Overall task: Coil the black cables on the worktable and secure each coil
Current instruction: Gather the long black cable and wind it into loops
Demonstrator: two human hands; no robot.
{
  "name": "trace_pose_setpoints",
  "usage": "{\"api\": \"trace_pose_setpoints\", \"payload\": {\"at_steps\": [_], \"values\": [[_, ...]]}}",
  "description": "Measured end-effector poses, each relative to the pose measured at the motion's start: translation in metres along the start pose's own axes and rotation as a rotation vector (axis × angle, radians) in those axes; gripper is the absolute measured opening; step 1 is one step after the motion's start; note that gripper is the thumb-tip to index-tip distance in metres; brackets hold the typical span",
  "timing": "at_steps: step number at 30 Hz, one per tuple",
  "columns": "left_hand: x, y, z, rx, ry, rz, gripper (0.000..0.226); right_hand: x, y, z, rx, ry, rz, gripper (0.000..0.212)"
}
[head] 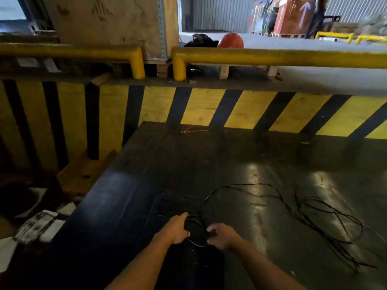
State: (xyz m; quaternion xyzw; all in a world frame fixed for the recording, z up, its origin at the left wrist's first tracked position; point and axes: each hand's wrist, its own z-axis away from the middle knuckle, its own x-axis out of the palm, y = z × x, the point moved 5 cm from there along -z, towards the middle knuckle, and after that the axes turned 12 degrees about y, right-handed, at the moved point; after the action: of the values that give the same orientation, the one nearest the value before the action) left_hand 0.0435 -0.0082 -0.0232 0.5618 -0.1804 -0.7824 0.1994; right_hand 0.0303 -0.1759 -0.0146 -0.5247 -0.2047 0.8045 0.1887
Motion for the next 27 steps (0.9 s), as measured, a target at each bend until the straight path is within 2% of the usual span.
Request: {"api": "trace_pose_setpoints", "payload": {"at_steps": [4,6,10,14,20,24,27], "values": [[0.014,-0.008,0.001,-0.028,0.028,-0.046,0.053,0.034,-0.002,0.001,-0.040,-0.065,0.157,0.057],[0.019,-0.007,0.003,0.003,0.053,-0.154,0.050,0.044,-0.001,0.002,-0.052,-0.071,0.278,0.062],[0.028,-0.006,0.008,0.042,0.113,-0.309,0.038,0.045,-0.005,0.007,-0.115,-0.029,0.411,0.049],[0.018,-0.006,0.014,0.044,0.152,-0.278,0.020,0.032,0.004,0.016,-0.143,0.007,0.482,0.032],[-0.061,0.016,0.009,0.062,0.281,-0.091,0.020,-0.029,0.016,0.016,-0.114,0.203,0.443,0.021],[-0.134,0.073,0.018,0.213,0.285,0.055,0.021,-0.087,0.002,0.015,-0.064,0.290,0.421,0.029],[-0.176,0.132,0.041,0.396,0.270,0.059,0.020,-0.131,-0.039,0.029,-0.080,0.360,0.183,0.050]]}}
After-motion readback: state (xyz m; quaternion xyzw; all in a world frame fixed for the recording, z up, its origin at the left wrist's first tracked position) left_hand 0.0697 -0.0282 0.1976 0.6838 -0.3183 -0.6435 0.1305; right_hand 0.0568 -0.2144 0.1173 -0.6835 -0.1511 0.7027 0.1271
